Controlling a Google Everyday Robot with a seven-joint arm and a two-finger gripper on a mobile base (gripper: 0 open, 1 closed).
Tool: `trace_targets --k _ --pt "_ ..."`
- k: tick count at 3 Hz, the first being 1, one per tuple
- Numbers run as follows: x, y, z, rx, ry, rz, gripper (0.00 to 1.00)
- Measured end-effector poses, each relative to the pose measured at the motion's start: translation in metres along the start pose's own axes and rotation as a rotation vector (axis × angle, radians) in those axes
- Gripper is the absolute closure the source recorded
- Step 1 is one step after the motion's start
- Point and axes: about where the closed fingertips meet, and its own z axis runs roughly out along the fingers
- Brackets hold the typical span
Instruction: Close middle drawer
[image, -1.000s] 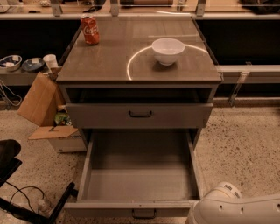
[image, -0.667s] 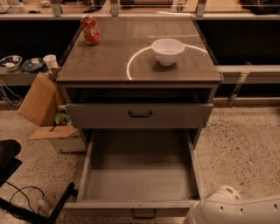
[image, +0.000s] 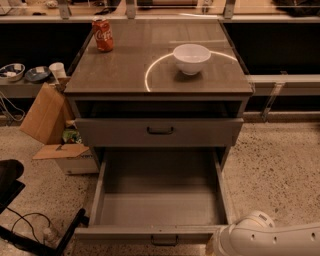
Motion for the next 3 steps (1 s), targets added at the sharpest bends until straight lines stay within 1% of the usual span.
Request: trace_targets --k 1,2,3 --pt "-0.016 -0.020 -0.005 0.044 -0.031 -0.021 1.00" --pt "-0.032 -0.035 -0.007 0.069 -0.060 -0.035 1.00" --pt "-0.056 -0.052 -0.007 0.082 -0.107 -0.040 1.00"
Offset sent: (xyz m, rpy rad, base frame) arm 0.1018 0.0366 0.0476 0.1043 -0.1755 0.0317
